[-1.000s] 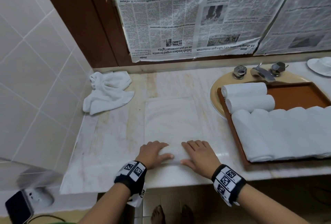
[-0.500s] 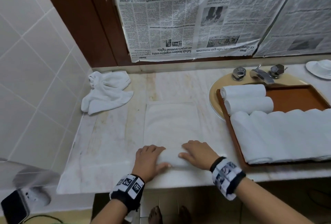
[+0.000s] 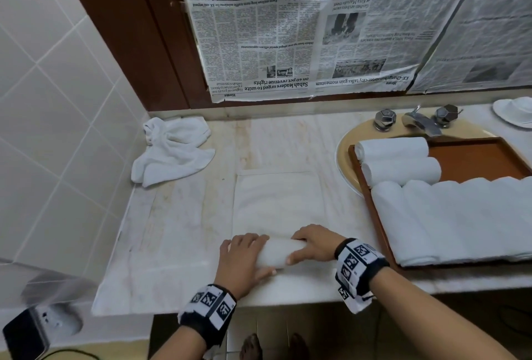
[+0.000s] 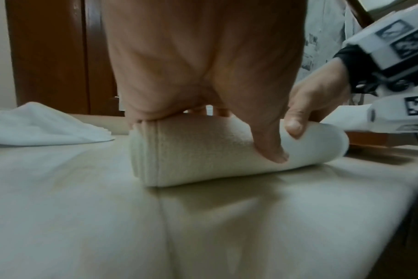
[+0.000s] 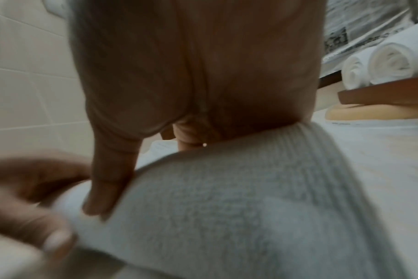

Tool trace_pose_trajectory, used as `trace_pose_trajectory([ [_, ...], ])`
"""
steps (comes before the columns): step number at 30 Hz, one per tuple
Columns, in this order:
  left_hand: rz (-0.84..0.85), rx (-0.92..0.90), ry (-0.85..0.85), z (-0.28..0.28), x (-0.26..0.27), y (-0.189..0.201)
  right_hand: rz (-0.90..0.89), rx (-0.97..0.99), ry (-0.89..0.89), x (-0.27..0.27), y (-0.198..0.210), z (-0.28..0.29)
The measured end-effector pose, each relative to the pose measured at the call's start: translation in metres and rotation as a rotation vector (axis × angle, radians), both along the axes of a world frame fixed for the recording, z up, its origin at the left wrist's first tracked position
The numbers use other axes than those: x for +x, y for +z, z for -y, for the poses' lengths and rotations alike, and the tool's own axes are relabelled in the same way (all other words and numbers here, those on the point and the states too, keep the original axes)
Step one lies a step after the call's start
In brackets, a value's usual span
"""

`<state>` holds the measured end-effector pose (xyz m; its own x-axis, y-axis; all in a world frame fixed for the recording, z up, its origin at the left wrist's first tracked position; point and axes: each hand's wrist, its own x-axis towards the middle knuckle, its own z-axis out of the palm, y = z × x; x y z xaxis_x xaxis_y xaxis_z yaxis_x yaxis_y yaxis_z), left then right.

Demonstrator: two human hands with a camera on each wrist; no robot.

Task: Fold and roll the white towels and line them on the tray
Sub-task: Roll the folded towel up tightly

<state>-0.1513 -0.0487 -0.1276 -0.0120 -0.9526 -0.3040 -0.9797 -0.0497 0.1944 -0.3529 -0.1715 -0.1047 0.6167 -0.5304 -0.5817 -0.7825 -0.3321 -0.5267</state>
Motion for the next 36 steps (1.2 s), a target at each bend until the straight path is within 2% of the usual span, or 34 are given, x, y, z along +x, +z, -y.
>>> trace_pose_trajectory([
  [1, -0.016, 0.011, 0.0, 0.0, 0.002, -0.003, -0.024, -0.035, 0.017, 0.0, 0.0, -0.003],
  [3, -0.077, 0.062, -0.002, 0.006, 0.007, -0.003, -0.041, -0.25, 0.062, -0.004, -0.006, -0.015],
  [7, -0.197, 0.217, 0.016, 0.03, 0.018, 0.005, 0.156, -0.797, 0.087, -0.015, -0.03, -0.047],
  [9, -0.218, 0.272, 0.013, 0.039, 0.021, 0.008, 0.219, -0.892, 0.079, -0.016, -0.038, -0.049],
  [11, -0.194, 0.278, 0.002, 0.04, 0.022, 0.009, 0.196, -0.777, 0.063, -0.014, -0.035, -0.04],
  [14, -0.103, 0.141, 0.001, 0.029, 0.018, 0.009, 0.088, -0.499, 0.055, -0.01, -0.023, -0.021],
  [17, -0.028, -0.012, -0.021, 0.015, 0.007, 0.006, 0.151, -0.252, -0.028, -0.007, -0.018, -0.006],
  [19, -0.007, -0.043, -0.007, 0.011, 0.001, 0.002, 0.158, -0.084, -0.091, -0.008, -0.015, 0.001],
  [21, -0.017, -0.029, 0.006, 0.011, 0.001, 0.0, 0.157, -0.02, -0.15, -0.01, -0.013, -0.001],
  [23, -0.04, 0.045, 0.015, 0.016, 0.003, 0.003, 0.139, -0.165, -0.17, -0.011, -0.014, -0.012],
  [26, -0.092, 0.169, 0.023, 0.028, 0.007, 0.008, 0.032, -0.699, 0.029, -0.014, -0.029, -0.042],
  [27, -0.102, 0.203, 0.021, 0.032, 0.009, 0.01, 0.012, -0.784, 0.063, -0.014, -0.034, -0.052],
  [29, -0.103, 0.259, 0.008, 0.038, 0.01, 0.013, -0.008, -0.829, 0.036, -0.014, -0.038, -0.058],
  [32, -0.091, 0.228, 0.032, 0.035, 0.006, 0.014, -0.026, -0.628, 0.031, -0.013, -0.029, -0.043],
  [36, 0.006, 0.014, 0.02, 0.013, -0.008, 0.011, 0.088, -0.083, -0.092, -0.013, -0.013, -0.007],
])
